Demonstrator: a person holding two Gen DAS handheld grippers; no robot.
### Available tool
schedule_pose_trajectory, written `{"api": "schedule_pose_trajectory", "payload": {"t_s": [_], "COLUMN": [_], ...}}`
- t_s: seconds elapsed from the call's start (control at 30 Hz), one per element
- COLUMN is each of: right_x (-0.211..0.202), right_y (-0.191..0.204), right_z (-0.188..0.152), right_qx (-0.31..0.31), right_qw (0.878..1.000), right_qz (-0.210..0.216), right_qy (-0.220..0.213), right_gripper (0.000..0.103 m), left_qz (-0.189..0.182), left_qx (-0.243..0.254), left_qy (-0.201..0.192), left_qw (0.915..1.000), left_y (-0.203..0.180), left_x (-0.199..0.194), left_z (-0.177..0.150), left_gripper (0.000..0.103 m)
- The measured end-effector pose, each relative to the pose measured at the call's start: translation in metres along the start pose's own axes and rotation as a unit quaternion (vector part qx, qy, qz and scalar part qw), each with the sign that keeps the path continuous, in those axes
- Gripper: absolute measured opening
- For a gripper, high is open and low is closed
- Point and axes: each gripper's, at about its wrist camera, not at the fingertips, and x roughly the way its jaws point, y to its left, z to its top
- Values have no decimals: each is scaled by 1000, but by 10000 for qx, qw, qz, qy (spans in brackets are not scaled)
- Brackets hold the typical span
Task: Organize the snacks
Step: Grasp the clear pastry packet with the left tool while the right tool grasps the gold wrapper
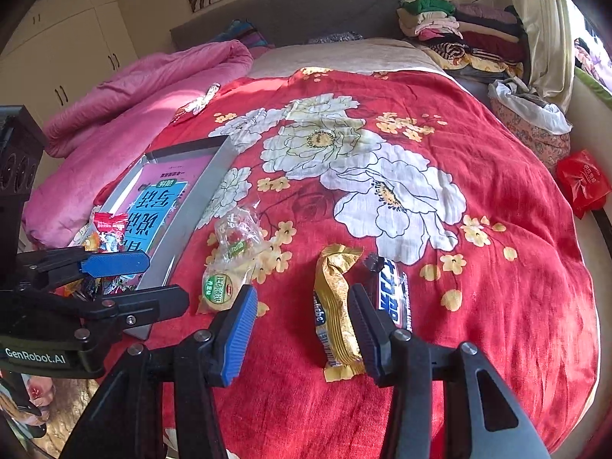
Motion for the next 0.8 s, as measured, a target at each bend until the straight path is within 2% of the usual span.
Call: {"api": "schedule_pose_trajectory", "payload": {"t_s": [0.27,0.5,0.63,0.73,0.8], "right_x": [32,60,58,51,45], "right_y": [-5,-14,-20,-25,-29], "right_z": [6,13,15,16,17], "right_qx": [-210,-128,22,152,266], "right_qw": [9985,9967,9974,9983,9986], "right_qz": [-131,-78,-19,15,84], "right_qy": [490,792,714,560,442], "right_gripper": [42,30,21,20,20], "left_qz": [-102,-76,-100,-83,4], "left_qx": [-196,-222,-239,-248,-208], "left_qy": [298,317,282,281,296], "left_qw": [9993,9992,9993,9993,9993], "left_y": [9,10,7,3,-2], "left_x": [25,35,40,43,46], "left_z": [0,4,8,10,10], "left_gripper": [75,75,75,74,63]}}
